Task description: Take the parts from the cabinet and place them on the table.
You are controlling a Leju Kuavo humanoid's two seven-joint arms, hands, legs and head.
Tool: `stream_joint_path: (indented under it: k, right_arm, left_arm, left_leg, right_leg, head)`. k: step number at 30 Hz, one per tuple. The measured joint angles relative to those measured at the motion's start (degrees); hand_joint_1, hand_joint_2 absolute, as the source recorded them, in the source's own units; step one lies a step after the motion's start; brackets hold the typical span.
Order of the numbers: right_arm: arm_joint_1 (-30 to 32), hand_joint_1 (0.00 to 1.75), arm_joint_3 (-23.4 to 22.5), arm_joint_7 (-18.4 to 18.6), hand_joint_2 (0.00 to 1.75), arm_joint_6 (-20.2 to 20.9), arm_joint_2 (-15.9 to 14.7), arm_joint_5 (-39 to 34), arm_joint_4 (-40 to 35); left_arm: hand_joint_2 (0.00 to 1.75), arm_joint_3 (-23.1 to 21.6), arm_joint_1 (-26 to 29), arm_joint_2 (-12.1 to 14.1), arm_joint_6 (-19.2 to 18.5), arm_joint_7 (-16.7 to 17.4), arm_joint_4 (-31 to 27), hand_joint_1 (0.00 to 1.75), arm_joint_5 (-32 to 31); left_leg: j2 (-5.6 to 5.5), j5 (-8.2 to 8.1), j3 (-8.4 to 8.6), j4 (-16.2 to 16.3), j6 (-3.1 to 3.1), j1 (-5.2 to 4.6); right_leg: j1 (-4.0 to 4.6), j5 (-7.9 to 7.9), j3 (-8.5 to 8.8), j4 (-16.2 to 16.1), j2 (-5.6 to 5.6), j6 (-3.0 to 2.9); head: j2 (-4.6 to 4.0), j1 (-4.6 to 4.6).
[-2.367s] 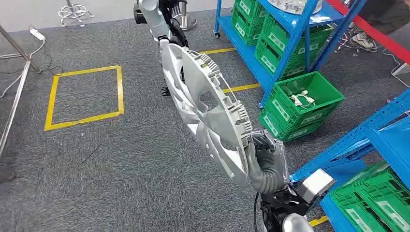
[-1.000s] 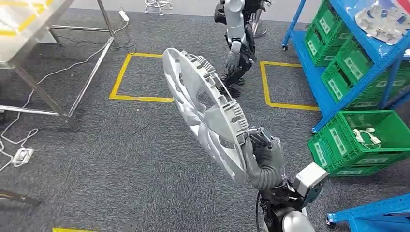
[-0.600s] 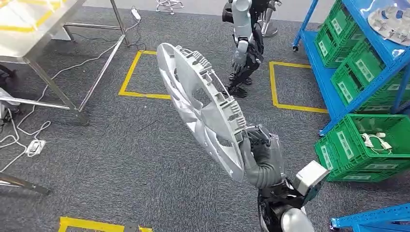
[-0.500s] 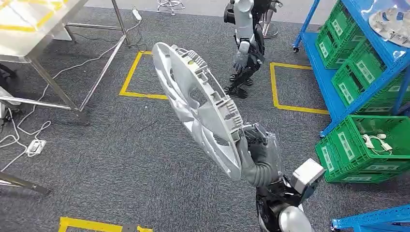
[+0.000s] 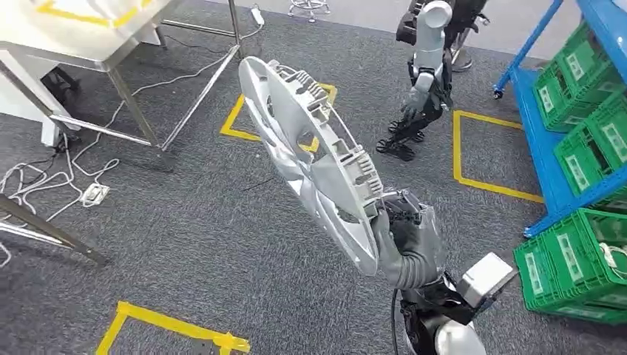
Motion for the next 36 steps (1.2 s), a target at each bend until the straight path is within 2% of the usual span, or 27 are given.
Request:
stream_joint_path:
  k: [1, 4, 5, 6, 7, 9, 10, 11, 12, 13, 14, 15, 16, 17, 18, 20, 21, 22, 24, 25, 26, 27, 28, 30, 31, 33, 36]
  right_arm:
    - [-0.1, 1.75, 0.0, 0.0, 1.75, 0.0, -0.1, 0.1, -0.1]
    - [-0.5, 1.75, 0.0, 0.2, 1.75, 0.0, -0.2, 0.5, -0.5]
    - [-0.5, 1.75, 0.0, 0.3, 1.75, 0.0, -0.2, 0.5, -0.7]
    - [-0.6, 1.75, 0.0, 0.3, 1.75, 0.0, -0.2, 0.5, -0.7]
    - [-0.6, 1.75, 0.0, 0.3, 1.75, 0.0, -0.1, 0.6, -0.8]
    - [-0.5, 1.75, 0.0, 0.3, 1.75, -0.1, -0.2, 0.6, -0.9]
    - [-0.3, 1.75, 0.0, 0.4, 1.75, -0.2, -0.2, 0.6, -0.9]
    - [-0.1, 1.75, 0.0, 0.4, 1.75, -0.2, -0.2, 0.5, -0.9]
    - [0.1, 1.75, 0.0, 0.4, 1.75, -0.2, -0.2, 0.5, -0.9]
    - [0.2, 1.75, 0.1, 0.4, 1.75, -0.2, -0.2, 0.5, -0.9]
    - [0.2, 1.75, 0.1, 0.3, 1.75, -0.2, -0.2, 0.5, -0.9]
    - [0.2, 1.75, 0.1, 0.3, 1.75, -0.2, -0.2, 0.4, -0.9]
    - [0.3, 1.75, 0.0, 0.2, 1.75, -0.4, -0.2, 0.3, -0.9]
    - [0.3, 1.75, 0.0, 0.2, 1.75, -0.4, -0.2, 0.4, -0.9]
    - [0.4, 1.75, 0.0, 0.1, 1.75, -0.4, -0.2, 0.3, -0.9]
    - [0.5, 1.75, 0.0, 0.1, 1.75, -0.4, -0.3, 0.3, -0.9]
    - [0.6, 1.75, 0.0, 0.1, 1.75, -0.4, -0.3, 0.2, -0.9]
    - [0.7, 1.75, -0.1, 0.1, 1.75, -0.4, -0.3, 0.3, -0.9]
    - [0.9, 1.75, -0.1, 0.1, 1.75, -0.4, -0.4, 0.2, -0.9]
    - [1.0, 1.75, -0.1, 0.1, 1.75, -0.4, -0.4, 0.2, -0.9]
    - [1.1, 1.75, -0.1, 0.1, 1.75, -0.4, -0.4, 0.1, -0.9]
    - [1.2, 1.75, -0.1, 0.1, 1.75, -0.4, -0.4, 0.0, -0.9]
    - [1.2, 1.75, -0.1, 0.1, 1.75, -0.4, -0.4, -0.1, -0.9]
    - [1.2, 1.75, -0.1, -0.1, 1.75, -0.4, -0.4, -0.2, -0.9]
    - [1.2, 1.75, -0.1, -0.1, 1.75, -0.5, -0.4, -0.2, -0.9]
    - [1.2, 1.75, -0.1, -0.2, 1.75, -0.5, -0.4, -0.2, -0.9]
    - [1.1, 1.75, -0.1, -0.2, 1.75, -0.5, -0.5, -0.2, -0.9]
  left_arm:
    - [0.00, 0.0, -0.1, -0.1, 0.0, -0.3, 0.0, 0.00, 0.0]
    - [0.00, 0.0, 0.1, -0.3, -0.1, -0.7, 0.0, 0.00, -0.2]
    - [0.00, 0.0, 0.2, -0.3, -0.1, -0.8, 0.0, 0.00, -0.2]
    - [0.00, 0.0, 0.2, -0.3, -0.1, -0.9, 0.0, 0.00, -0.3]
    - [0.00, 0.0, 0.1, -0.3, -0.1, -1.0, 0.0, 0.00, -0.4]
    - [0.00, 0.0, 0.1, -0.4, -0.2, -1.1, 0.0, 0.00, -0.6]
    - [0.00, 0.0, 0.2, -0.4, -0.3, -1.1, 0.0, 0.00, -0.7]
    - [0.00, 0.0, 0.2, -0.4, -0.3, -0.9, 0.0, 0.00, -0.7]
    - [0.00, 0.0, 0.2, -0.4, -0.3, -0.6, 0.0, 0.00, -0.8]
    - [0.00, 0.0, 0.2, -0.3, -0.3, -0.5, 0.0, 0.00, -0.8]
    - [0.00, 0.0, 0.2, -0.2, -0.3, -0.4, 0.0, 0.00, -0.8]
    - [0.00, 0.0, 0.1, -0.2, -0.3, -0.4, 0.0, 0.00, -0.9]
    - [0.00, 0.0, 0.0, -0.3, -0.3, -0.3, 0.0, 0.00, -0.9]
    - [0.00, 0.0, 0.0, -0.2, -0.3, -0.3, 0.0, 0.00, -0.9]
    - [0.00, 0.0, 0.1, -0.2, -0.3, -0.2, 0.0, 0.00, -0.9]
    - [0.00, 0.0, 0.1, -0.1, -0.3, -0.2, 0.0, 0.00, -0.9]
    - [0.00, 0.0, 0.1, -0.1, -0.3, -0.2, 0.0, 0.00, -0.9]
    - [0.00, 0.0, -0.1, -0.1, -0.3, -0.1, 0.0, 0.00, -0.9]
    - [0.00, 0.0, -0.1, -0.1, -0.3, -0.1, 0.0, 0.00, -0.9]
    - [0.00, 0.0, -0.1, -0.1, -0.3, -0.1, 0.0, 0.00, -0.9]
    - [0.00, 0.0, 0.0, -0.1, -0.3, -0.1, 0.0, 0.00, -1.0]
    - [0.00, 0.0, 0.0, -0.1, -0.3, -0.1, 0.0, 0.00, -1.0]
    - [0.00, 0.0, 0.0, -0.1, -0.3, -0.1, 0.0, 0.00, -1.0]
    - [0.00, 0.0, 0.0, -0.2, -0.4, -0.1, 0.0, 0.00, -1.1]
    - [0.00, 0.0, 0.0, -0.3, -0.5, -0.1, 0.0, 0.00, -1.1]
    - [0.00, 0.0, -0.1, -0.4, -0.5, -0.1, 0.0, 0.00, -1.1]
    - [0.00, 0.0, 0.1, -0.6, -0.7, 0.0, 0.0, 0.00, -1.2]
  left_leg:
    - [-0.53, 0.19, -0.26, 0.2, -0.32, -0.20]
    - [-1.23, 0.91, -0.83, -0.2, -1.43, 0.19]
    - [-1.37, 0.88, -0.85, -0.2, -1.74, -0.06]
    - [1.03, -0.28, -1.37, 0.7, -1.76, -0.21]
    - [2.12, -2.36, -2.52, 3.1, -1.91, -0.13]
    - [2.32, -6.77, -6.05, 11.7, -2.39, 0.20]
    - [2.33, -7.76, -7.35, 14.8, -2.65, 0.27]
    - [2.38, -7.45, -7.55, 15.6, -2.81, 0.34]
    - [2.50, -5.99, -6.52, 13.9, -2.95, 0.47]
    - [2.82, -3.82, -4.49, 10.3, -3.07, 0.63]
    - [3.71, -1.42, -1.61, 5.2, -3.16, 0.69]
    - [5.55, -0.52, 0.66, 0.8, -3.18, 0.66]
    - [6.65, -1.41, 1.18, 0.1, -2.83, 0.11]
    - [6.08, -1.29, 0.91, 0.3, -1.71, 0.13]
    - [5.82, -1.26, 0.75, 0.3, -1.46, 0.04]
    - [4.84, -0.94, 0.59, 0.1, -0.73, 0.03]
    - [4.30, -0.75, 0.64, 0.0, -0.39, 0.17]
    - [3.89, -0.66, 0.54, 0.0, -0.03, 0.17]
    - [2.95, -0.53, 0.39, 0.0, 0.30, 0.06]
    - [2.40, -0.47, 0.32, 0.0, 0.40, -0.03]
    - [1.85, -0.42, 0.26, 0.0, 0.49, -0.11]
    - [1.28, -0.39, 0.26, 0.0, 0.53, -0.16]
    - [0.77, -0.36, 0.30, 0.0, 0.56, -0.25]
    - [-0.06, -0.33, 0.50, 0.0, 0.55, -0.31]
    - [-0.33, -0.26, 0.40, -0.1, 0.44, -0.26]
    - [-0.78, 0.01, 0.00, 0.1, 0.00, -0.19]
    - [-1.32, 0.63, -0.38, -0.4, -0.98, 0.05]
  right_leg:
    - [0.01, -0.08, 0.43, -0.9, 0.48, -0.16]
    - [0.25, -0.30, 0.46, -1.5, -0.21, -0.40]
    - [-0.14, 0.40, 0.69, -2.6, -0.72, -0.65]
    - [-0.20, 0.85, 0.91, -3.2, -1.30, -0.84]
    - [-0.16, 1.10, 0.82, -3.4, -1.48, -1.22]
    - [-0.05, 1.14, 0.67, -3.3, -2.40, -1.31]
    - [-0.03, 1.14, 0.66, -3.3, -2.77, -1.31]
    - [-0.03, 1.13, 0.65, -3.3, -3.20, -1.30]
    - [-0.04, 1.12, 0.66, -3.2, -3.55, -1.27]
    - [-0.07, 0.98, 0.67, -3.1, -3.79, -1.07]
    - [-0.17, 0.77, 0.67, -2.8, -4.02, -0.75]
    - [-0.18, 0.43, 0.66, -2.3, -4.21, -0.30]
    - [0.30, 0.04, 0.33, -1.7, -4.36, 0.17]
    - [0.33, 0.01, 0.22, -1.6, -4.59, 0.43]
    - [0.27, 0.02, 0.28, -1.5, -4.90, 0.52]
    - [0.02, -0.09, 0.36, -1.5, -5.57, 0.90]
    - [-0.10, -1.03, 0.12, -0.9, -4.80, 1.33]
    - [-0.28, -2.92, -0.79, 1.5, -3.47, 1.58]
    - [-0.41, -7.16, -4.18, 9.7, -2.45, 1.84]
    - [-0.40, -8.69, -6.10, 13.9, -2.28, 1.87]
    - [-0.39, -8.89, -7.27, 16.3, -2.18, 1.75]
    - [-0.39, -7.51, -6.96, 15.4, -2.12, 1.51]
    - [-0.38, -5.07, -5.64, 12.2, -1.96, 1.15]
    - [-0.10, 0.32, -1.37, 2.3, -0.81, 0.07]
    - [0.04, 0.13, -0.16, 0.0, 0.41, -0.47]
    - [0.18, 0.48, -0.13, -0.9, 0.35, -0.56]
    - [0.43, 0.46, 0.03, -1.9, -0.19, -0.88]
  head:
    - [0.00, -0.13]
    - [0.00, 0.39]
    - [0.00, 0.31]
    - [0.00, 0.02]
    - [0.00, -0.46]
    - [0.00, -1.16]
    - [0.00, -1.53]
    - [0.00, -1.88]
    - [0.00, -2.19]
    - [0.00, -2.52]
    - [0.00, -2.67]
    - [0.00, -2.84]
    - [0.00, -3.58]
    - [0.00, -3.32]
    - [0.00, -2.60]
    - [0.00, -2.69]
    - [0.00, -2.62]
    - [0.00, -2.15]
    - [0.00, -1.42]
    - [0.00, -1.25]
    - [0.00, -1.00]
    - [0.00, -0.83]
    - [0.00, -0.50]
    - [0.00, -0.07]
    - [0.00, -0.07]
    - [0.00, -0.18]
    - [0.00, 0.37]
